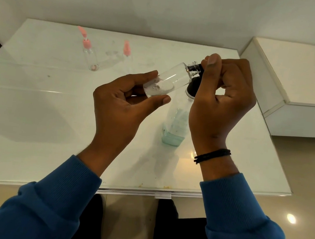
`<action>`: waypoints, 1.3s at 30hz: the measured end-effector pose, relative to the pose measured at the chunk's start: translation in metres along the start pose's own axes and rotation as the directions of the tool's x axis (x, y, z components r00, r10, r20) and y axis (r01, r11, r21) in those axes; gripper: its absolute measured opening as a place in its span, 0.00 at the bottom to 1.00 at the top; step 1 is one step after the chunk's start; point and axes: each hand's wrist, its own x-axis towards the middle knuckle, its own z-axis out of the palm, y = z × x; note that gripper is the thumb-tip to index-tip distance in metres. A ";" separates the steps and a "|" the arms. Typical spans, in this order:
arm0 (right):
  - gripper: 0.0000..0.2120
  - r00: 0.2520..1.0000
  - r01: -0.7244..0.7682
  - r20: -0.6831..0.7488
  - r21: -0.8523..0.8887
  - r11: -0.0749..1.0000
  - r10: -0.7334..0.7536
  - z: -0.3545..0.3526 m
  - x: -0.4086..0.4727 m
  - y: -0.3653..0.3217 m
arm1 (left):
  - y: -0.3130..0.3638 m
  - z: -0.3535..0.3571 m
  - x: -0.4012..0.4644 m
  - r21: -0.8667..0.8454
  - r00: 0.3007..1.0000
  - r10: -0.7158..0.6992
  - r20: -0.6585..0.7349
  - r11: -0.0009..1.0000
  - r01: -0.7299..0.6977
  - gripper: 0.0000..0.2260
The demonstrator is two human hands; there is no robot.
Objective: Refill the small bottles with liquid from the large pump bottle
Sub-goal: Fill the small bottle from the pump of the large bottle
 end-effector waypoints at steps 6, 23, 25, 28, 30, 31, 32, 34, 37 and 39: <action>0.13 1.000 0.014 -0.012 -0.028 0.999 -0.014 -0.001 0.002 -0.002 | 0.000 0.000 0.000 -0.005 1.000 0.000 0.003 1.000 0.001 0.21; 0.13 1.000 -0.002 0.002 -0.025 1.000 0.002 0.000 -0.003 0.000 | 0.003 -0.002 0.000 0.014 1.000 0.013 0.004 1.000 -0.013 0.20; 0.13 1.000 0.014 0.006 -0.022 1.000 -0.014 -0.001 -0.001 0.000 | 0.002 -0.002 0.000 0.003 1.000 0.005 -0.002 1.000 -0.005 0.20; 0.13 0.999 0.034 -0.002 -0.026 0.999 -0.034 -0.002 0.003 -0.001 | 0.004 0.000 0.000 -0.004 1.000 0.008 0.000 1.000 -0.008 0.20; 0.13 1.000 0.021 -0.007 -0.026 0.999 -0.021 -0.001 0.001 -0.001 | 0.003 0.000 0.000 -0.005 1.000 0.011 0.000 1.000 -0.011 0.20; 0.12 1.000 0.009 -0.008 -0.019 1.000 -0.009 0.000 -0.001 -0.001 | 0.002 -0.001 0.000 0.002 1.000 0.012 0.001 1.000 -0.012 0.20; 0.12 1.000 -0.002 -0.009 -0.012 1.000 0.002 0.000 -0.002 -0.001 | 0.002 -0.001 -0.001 0.009 1.000 0.011 0.002 1.000 -0.011 0.20; 0.12 1.000 -0.012 -0.002 -0.006 1.000 0.012 0.000 -0.003 0.000 | 0.002 -0.001 -0.001 0.010 1.000 0.010 0.004 1.000 -0.010 0.20; 0.13 1.000 0.008 0.012 -0.017 1.000 -0.008 -0.001 0.002 0.000 | 0.002 0.000 -0.001 0.000 1.000 0.009 0.004 1.000 -0.009 0.20; 0.13 1.000 0.019 0.011 -0.030 0.999 -0.019 -0.002 0.005 -0.001 | 0.002 0.001 -0.001 -0.012 1.000 -0.001 0.007 1.000 0.001 0.20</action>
